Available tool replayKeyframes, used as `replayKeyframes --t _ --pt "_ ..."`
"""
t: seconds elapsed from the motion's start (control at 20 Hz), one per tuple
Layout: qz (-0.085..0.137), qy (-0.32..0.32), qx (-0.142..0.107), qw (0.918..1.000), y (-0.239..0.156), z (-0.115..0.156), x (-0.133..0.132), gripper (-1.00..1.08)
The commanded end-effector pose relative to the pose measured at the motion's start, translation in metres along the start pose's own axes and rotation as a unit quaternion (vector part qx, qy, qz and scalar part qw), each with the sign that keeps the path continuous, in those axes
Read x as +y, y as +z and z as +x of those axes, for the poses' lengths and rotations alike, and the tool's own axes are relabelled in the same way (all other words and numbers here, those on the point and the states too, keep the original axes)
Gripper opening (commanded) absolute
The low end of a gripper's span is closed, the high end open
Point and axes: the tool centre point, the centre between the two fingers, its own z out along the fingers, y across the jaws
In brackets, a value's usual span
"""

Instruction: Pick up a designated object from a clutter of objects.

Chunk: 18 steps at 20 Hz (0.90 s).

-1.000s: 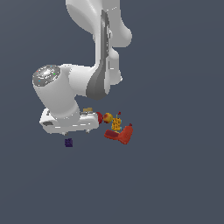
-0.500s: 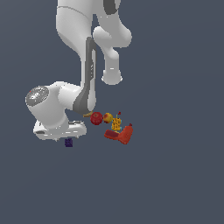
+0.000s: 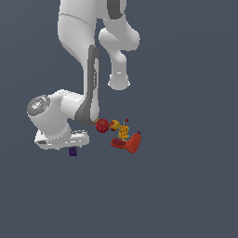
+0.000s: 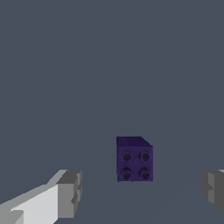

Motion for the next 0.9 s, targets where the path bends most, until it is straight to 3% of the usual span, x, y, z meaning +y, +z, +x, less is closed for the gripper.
replayKeyframes --t 0.0,0.65,0.7,0.85 --pt "0.000 0.000 0.000 1.0000 0.005 0.000 0.000 1.00" --pt "0.000 -0.001 0.000 1.0000 0.050 0.000 0.001 1.00" --pt "0.000 -0.001 0.000 1.0000 0.050 0.000 0.001 -1.00" --pt "0.000 -0.001 0.000 1.0000 0.050 0.000 0.001 -1.00"
